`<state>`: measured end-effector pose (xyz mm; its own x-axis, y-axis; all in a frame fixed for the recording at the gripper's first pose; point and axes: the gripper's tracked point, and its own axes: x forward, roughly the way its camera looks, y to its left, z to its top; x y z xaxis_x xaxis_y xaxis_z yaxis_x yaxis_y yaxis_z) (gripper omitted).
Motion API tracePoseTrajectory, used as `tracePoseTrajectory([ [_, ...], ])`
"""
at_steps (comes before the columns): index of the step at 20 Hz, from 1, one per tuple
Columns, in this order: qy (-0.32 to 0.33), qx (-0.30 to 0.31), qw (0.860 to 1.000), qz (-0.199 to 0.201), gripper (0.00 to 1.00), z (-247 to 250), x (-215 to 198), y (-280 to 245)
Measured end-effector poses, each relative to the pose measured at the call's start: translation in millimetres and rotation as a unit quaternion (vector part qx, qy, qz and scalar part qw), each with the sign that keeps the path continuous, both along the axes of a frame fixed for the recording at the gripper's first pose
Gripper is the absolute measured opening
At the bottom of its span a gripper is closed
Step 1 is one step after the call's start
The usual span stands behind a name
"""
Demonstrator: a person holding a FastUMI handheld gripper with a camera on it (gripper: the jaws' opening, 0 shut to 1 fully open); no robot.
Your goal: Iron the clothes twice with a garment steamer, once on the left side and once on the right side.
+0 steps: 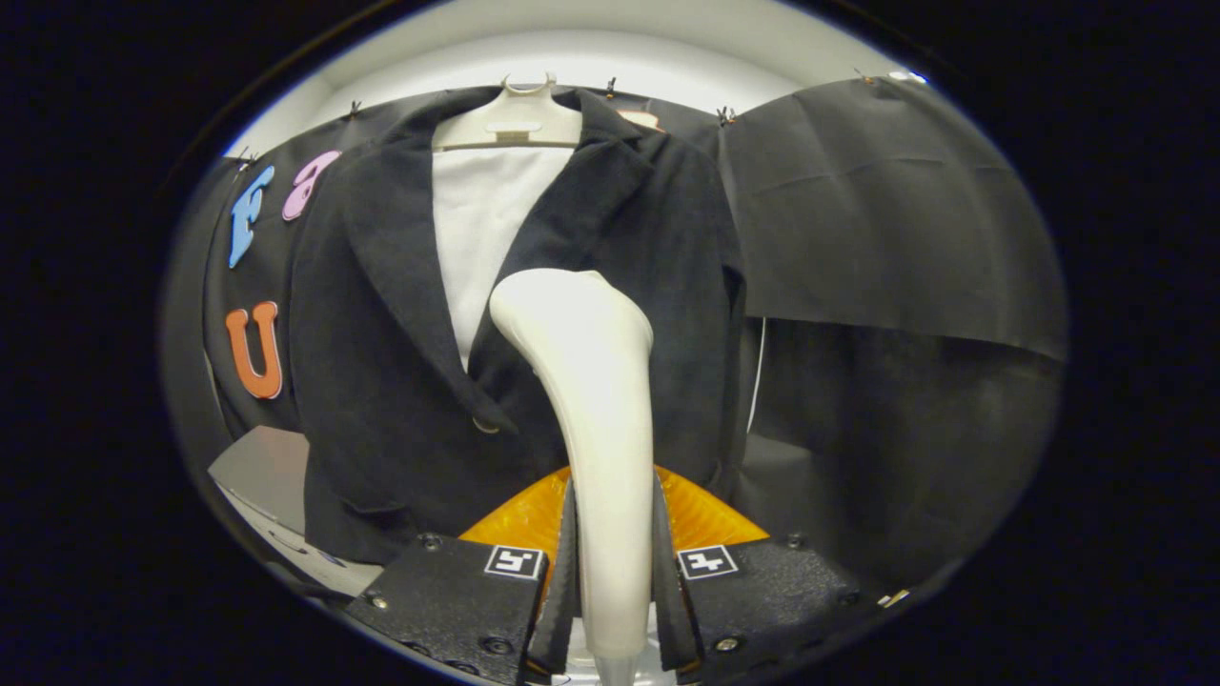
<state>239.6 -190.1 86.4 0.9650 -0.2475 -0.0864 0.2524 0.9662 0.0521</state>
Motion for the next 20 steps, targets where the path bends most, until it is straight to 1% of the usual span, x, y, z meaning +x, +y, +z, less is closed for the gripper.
tracePoseTrajectory([
  [5,0.021,-0.009,1.0,-0.013,0.38,-36.2,1.1,1.1],
  [15,0.059,-0.016,0.998,-0.026,0.38,-98.9,-2.9,2.1],
  [20,0.073,-0.023,0.996,-0.034,0.38,-117.2,1.9,0.0],
])
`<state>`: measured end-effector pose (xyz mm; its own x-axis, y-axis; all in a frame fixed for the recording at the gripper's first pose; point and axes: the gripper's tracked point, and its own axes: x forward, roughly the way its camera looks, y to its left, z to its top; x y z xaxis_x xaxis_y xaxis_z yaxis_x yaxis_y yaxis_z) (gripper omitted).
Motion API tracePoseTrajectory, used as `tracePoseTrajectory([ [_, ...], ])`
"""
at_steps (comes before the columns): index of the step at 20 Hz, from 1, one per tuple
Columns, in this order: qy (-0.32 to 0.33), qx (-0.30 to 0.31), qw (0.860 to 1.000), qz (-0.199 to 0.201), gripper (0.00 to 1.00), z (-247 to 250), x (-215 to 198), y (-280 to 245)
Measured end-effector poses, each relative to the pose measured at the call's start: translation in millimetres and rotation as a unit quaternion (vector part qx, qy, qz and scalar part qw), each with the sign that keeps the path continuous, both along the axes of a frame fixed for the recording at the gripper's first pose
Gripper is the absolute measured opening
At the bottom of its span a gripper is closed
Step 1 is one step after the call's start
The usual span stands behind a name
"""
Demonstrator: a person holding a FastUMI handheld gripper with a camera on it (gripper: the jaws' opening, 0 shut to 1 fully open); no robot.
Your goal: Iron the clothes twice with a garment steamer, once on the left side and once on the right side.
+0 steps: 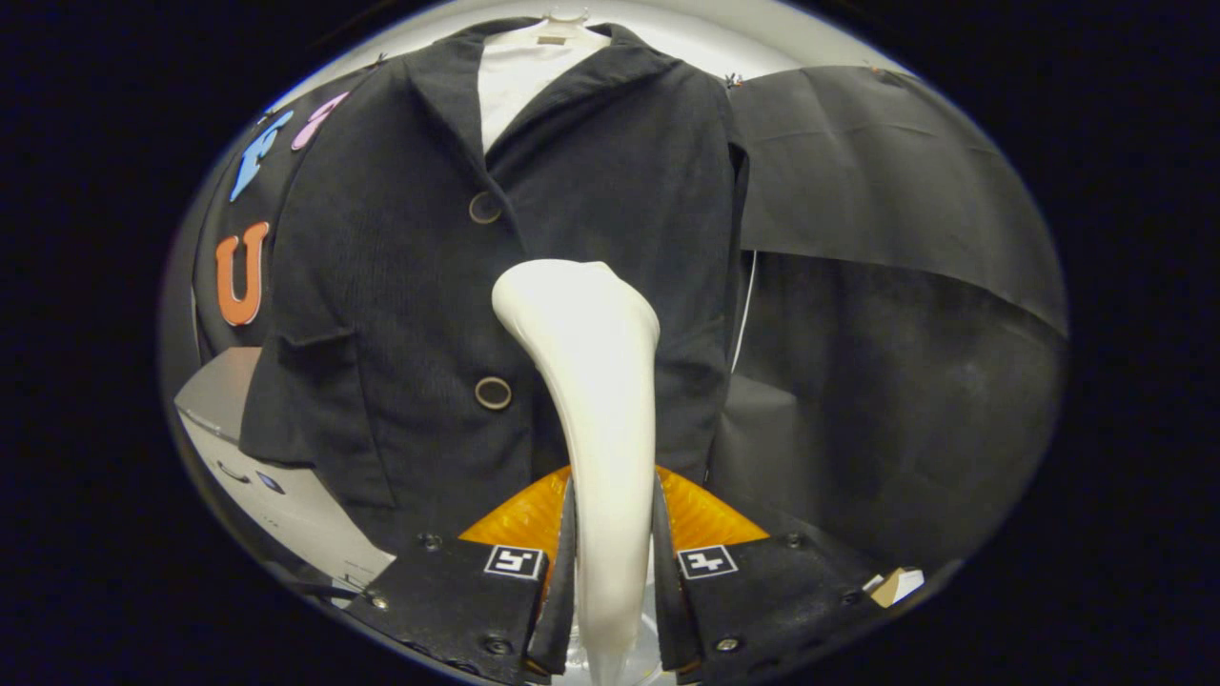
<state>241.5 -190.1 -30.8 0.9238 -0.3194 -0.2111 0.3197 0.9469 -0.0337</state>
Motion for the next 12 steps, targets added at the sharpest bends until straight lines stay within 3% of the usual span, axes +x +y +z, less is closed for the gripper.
tracePoseTrajectory([
  [12,0.056,0.012,0.998,0.006,0.38,-12.0,4.2,-0.1],
])
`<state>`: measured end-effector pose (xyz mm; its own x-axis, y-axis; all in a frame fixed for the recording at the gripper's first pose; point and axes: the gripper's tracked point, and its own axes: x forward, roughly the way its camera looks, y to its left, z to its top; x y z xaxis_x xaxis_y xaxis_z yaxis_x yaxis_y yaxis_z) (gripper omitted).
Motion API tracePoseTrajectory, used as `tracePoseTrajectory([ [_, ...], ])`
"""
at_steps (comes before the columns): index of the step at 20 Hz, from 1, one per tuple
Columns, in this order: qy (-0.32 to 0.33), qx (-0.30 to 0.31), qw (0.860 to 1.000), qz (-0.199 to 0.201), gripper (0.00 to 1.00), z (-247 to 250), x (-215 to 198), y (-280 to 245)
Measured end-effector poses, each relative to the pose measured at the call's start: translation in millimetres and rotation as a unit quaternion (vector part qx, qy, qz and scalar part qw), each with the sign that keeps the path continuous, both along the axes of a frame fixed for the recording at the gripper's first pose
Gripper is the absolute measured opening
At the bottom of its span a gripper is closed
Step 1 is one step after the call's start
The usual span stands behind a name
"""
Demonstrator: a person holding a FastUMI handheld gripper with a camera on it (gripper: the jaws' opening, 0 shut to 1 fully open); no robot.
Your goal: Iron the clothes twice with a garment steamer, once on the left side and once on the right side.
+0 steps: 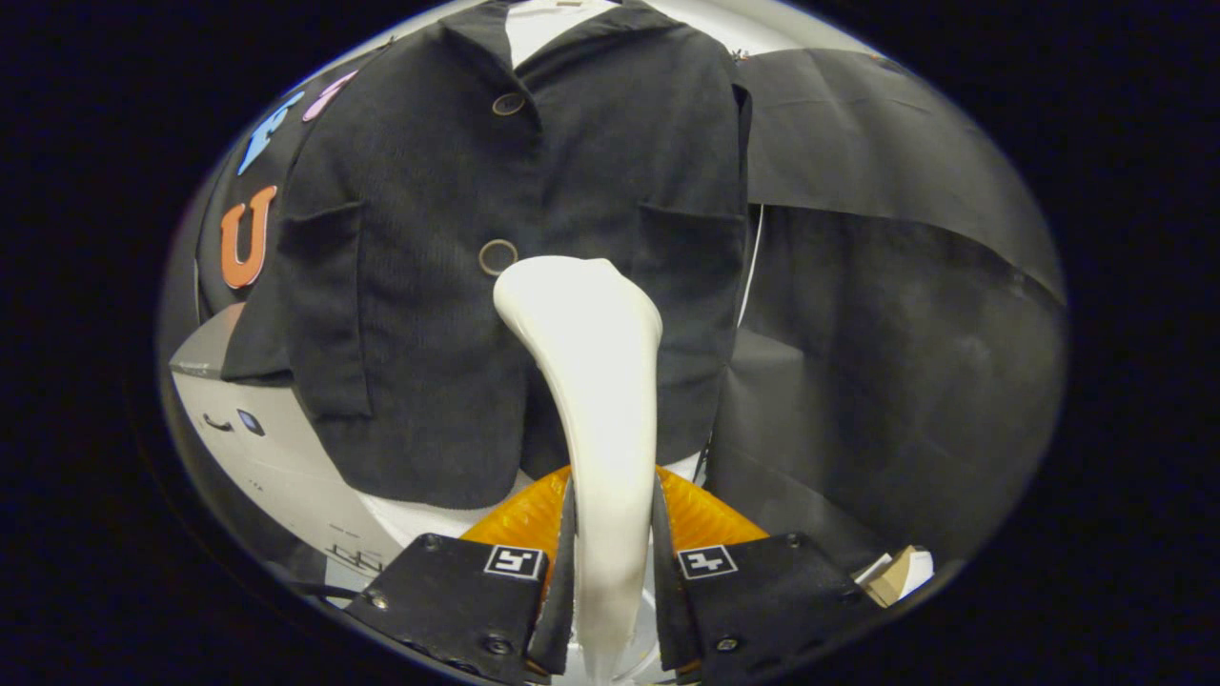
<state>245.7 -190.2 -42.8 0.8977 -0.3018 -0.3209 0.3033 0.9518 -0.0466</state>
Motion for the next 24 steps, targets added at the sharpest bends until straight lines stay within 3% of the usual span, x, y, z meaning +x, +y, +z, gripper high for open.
tracePoseTrajectory([
  [10,0.028,0.016,0.999,0.009,0.38,-5.9,1.3,0.1],
  [24,0.03,0.093,0.99,0.105,0.38,1.6,-1.1,-1.2],
])
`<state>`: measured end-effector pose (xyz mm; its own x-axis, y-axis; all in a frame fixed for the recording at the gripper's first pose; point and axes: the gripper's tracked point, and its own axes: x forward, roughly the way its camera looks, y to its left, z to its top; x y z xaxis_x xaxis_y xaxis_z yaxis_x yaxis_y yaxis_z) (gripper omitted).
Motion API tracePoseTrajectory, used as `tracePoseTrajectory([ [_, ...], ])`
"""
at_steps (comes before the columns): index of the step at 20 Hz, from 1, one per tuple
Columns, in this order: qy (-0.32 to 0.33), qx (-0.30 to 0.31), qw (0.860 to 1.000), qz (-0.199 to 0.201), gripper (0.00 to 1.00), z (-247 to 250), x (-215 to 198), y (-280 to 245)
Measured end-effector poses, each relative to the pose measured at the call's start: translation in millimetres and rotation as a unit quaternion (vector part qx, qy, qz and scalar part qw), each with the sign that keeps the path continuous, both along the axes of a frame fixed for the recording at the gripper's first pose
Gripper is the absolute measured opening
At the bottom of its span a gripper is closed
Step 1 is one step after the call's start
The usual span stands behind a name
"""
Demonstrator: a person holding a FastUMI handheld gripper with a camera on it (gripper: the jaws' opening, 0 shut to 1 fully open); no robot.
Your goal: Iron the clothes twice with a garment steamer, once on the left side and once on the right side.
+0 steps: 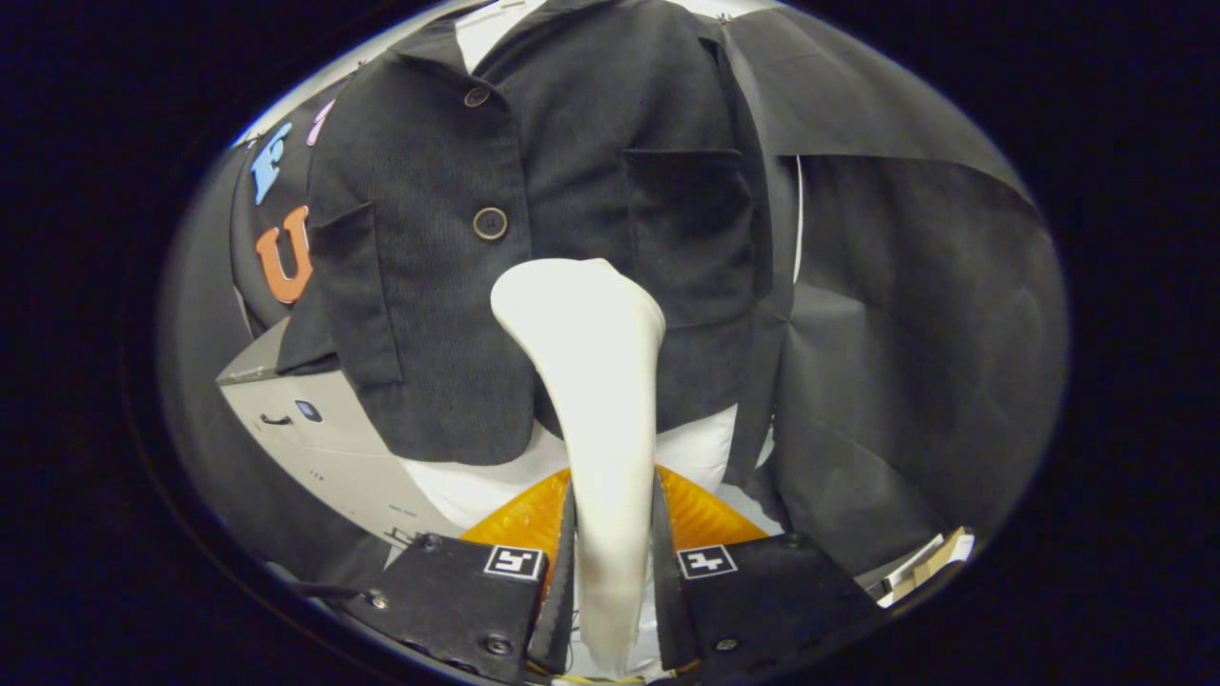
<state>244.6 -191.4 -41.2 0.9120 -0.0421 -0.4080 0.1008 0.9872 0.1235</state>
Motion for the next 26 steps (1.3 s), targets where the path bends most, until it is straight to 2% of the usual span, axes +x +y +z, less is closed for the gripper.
tracePoseTrajectory([
  [4,0.001,0.008,1.0,0.003,0.38,-7.5,-3.3,-0.3],
  [9,-0.008,0.0,1.0,-0.012,0.38,-2.1,-44.4,11.0],
  [18,-0.044,-0.011,0.998,-0.032,0.38,27.4,-146.9,76.8],
  [26,-0.048,-0.021,0.999,-0.013,0.38,32.2,-237.8,147.9],
])
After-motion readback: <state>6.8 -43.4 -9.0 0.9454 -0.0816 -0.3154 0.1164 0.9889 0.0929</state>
